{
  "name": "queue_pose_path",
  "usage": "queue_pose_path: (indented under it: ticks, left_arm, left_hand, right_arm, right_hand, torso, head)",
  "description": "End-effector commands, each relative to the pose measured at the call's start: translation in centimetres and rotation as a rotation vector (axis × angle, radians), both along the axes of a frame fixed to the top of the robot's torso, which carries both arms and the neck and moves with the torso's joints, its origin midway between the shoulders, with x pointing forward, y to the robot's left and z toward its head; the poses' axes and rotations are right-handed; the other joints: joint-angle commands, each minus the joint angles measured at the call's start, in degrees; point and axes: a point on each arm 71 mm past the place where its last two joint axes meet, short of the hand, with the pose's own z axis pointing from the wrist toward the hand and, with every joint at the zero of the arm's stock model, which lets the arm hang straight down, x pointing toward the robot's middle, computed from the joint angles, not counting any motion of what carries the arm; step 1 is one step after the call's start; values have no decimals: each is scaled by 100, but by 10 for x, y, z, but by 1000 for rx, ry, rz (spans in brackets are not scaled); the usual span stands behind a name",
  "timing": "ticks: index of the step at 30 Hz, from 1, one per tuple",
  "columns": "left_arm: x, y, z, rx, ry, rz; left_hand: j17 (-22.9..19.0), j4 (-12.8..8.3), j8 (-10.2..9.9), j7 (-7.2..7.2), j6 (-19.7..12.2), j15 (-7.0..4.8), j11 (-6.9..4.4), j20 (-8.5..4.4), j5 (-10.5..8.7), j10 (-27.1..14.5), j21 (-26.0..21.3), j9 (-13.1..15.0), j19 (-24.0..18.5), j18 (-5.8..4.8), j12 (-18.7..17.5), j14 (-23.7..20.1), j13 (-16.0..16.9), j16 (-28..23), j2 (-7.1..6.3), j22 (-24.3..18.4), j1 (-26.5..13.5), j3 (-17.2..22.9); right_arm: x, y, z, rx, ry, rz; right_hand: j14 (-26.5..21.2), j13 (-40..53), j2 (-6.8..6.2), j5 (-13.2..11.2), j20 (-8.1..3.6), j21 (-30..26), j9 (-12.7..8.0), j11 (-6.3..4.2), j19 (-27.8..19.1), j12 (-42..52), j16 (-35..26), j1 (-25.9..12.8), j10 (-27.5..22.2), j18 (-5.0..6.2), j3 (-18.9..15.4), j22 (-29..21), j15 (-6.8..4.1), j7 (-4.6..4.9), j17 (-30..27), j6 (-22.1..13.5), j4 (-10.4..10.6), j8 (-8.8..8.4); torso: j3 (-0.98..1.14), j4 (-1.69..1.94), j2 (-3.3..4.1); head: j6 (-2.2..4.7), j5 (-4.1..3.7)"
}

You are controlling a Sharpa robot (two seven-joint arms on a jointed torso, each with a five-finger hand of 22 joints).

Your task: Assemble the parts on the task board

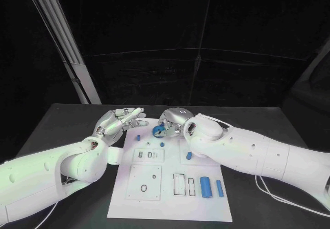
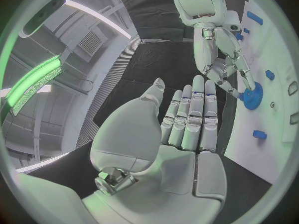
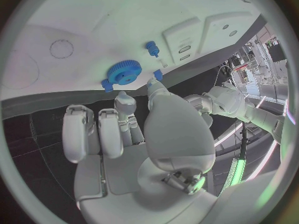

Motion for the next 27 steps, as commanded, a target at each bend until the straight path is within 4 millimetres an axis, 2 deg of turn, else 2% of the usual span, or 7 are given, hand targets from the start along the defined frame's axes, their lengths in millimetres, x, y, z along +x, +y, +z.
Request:
queue_pose_path:
  ticks: [1,7,10,14,17,22,27]
  left_arm:
    - [0,-1,1,-8,-6,-11]
    - [0,0,1,-7,-6,-8]
    - [1,1,1,-7,-7,-6]
    - [1,4,1,-6,-8,-2]
    - [1,5,1,-6,-9,-1]
    - [1,4,1,-11,-8,-5]
    - [1,3,1,-13,-5,-7]
  left_hand:
    - [6,-36,-37,1,15,2,-3,32,-2,-22,-38,-1,-10,39,-31,-41,-6,-24,61,-5,11,5]
    - [6,-36,-37,1,15,2,-3,32,-2,-22,-38,-1,-10,39,-31,-41,-6,-24,61,-5,11,5]
    - [6,-36,-37,1,15,2,-3,32,-2,-22,-38,-1,-10,39,-31,-41,-6,-24,61,-5,11,5]
    - [9,-44,-42,1,13,3,-2,32,-2,-24,-40,-2,-10,39,-37,-41,-7,-30,62,-8,12,9]
    - [10,-45,-42,0,14,3,-2,32,-2,-22,-40,-2,-10,39,-37,-41,-6,-31,64,-9,13,11]
    - [12,-48,-41,-3,19,2,-5,33,-1,-18,-41,-1,-9,39,-37,-40,-5,-32,69,-10,15,15]
    - [17,-55,-39,-9,31,0,-9,32,0,-3,-42,2,-7,40,-35,-36,-3,-36,78,-13,18,24]
  right_arm:
    - [0,-2,6,54,-42,1]
    - [-2,-17,11,124,-72,1]
    - [-5,-33,12,166,-46,11]
    - [-8,-69,8,251,84,55]
    - [-10,-96,8,302,132,69]
    - [-10,-140,8,370,161,20]
    - [-7,-175,3,407,174,-46]
  right_hand:
    - [294,9,49,44,-1,15,4,-3,40,22,3,12,40,-51,-29,350,18,10,7,46,-22,19]
    - [291,45,126,219,-11,16,-14,-6,40,50,-4,183,42,-51,29,351,13,14,-2,5,-83,-19]
    - [288,60,167,214,-17,11,-10,-17,32,55,-12,375,33,-48,85,341,4,4,-12,34,-172,-12]
    - [278,30,183,16,-37,-4,-6,-42,7,-5,-35,808,-16,-41,195,310,-19,-14,-45,95,-454,7]
    - [277,26,180,8,-48,-12,-2,-51,-4,-24,-40,1044,-32,-39,252,298,-28,-18,-44,152,-635,25]
    - [280,31,134,5,-52,-11,-3,-54,0,-23,-37,1103,-26,-41,235,307,-30,-22,-31,182,-707,30]
    - [281,25,83,43,-52,-11,-14,-51,2,-35,-36,1098,-25,-42,190,311,-29,-19,-22,156,-735,5]
  torso:
    - [-6,5,1]
    - [0,-5,-8]
    - [3,-14,-13]
    - [13,-66,-32]
    - [29,-118,-49]
    - [41,-164,-74]
    - [73,-190,-80]
  head:
    - [1,-4]
    - [15,0]
    - [34,-12]
    - [58,7]
    - [66,12]
    - [103,-118]
    - [100,-174]
